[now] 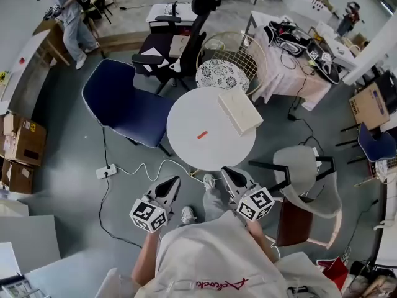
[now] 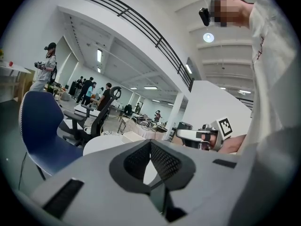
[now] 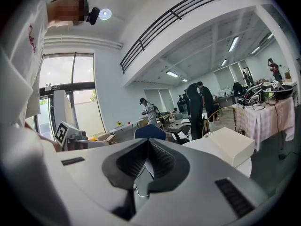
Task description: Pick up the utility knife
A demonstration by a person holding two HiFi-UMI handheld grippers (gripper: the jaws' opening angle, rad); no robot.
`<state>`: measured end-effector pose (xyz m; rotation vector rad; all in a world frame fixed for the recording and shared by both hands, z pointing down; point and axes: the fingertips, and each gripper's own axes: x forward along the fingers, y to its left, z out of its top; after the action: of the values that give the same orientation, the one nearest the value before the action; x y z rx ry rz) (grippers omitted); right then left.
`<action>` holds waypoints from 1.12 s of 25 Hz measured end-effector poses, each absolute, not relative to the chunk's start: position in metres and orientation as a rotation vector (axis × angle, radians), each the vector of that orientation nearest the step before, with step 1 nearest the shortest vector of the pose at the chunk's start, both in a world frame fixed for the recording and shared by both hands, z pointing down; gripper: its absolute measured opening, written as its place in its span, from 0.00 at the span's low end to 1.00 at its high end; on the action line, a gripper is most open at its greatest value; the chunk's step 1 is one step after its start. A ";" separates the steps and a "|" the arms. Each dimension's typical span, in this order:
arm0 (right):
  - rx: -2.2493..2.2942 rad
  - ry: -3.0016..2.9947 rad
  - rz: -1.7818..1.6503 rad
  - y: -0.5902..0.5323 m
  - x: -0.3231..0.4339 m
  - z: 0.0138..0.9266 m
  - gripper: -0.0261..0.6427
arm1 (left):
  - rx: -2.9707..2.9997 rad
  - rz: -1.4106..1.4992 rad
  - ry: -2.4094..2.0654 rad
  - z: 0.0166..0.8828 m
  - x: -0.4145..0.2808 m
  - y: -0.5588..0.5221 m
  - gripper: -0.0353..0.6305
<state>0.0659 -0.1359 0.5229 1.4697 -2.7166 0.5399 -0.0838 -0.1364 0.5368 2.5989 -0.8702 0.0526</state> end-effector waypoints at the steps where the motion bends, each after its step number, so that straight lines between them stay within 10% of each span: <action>1: 1.456 -2.725 0.550 -0.146 0.069 0.525 0.07 | 2.596 0.054 -0.883 0.537 -0.080 -0.145 0.07; 28: 1.202 -2.589 0.989 -0.219 0.088 0.636 0.07 | 2.323 0.179 -0.943 0.609 -0.044 -0.201 0.07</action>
<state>0.0875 -0.2191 0.6364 1.2019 -2.5886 0.9892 -0.0442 -0.2007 0.6088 2.3225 -0.9432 0.1795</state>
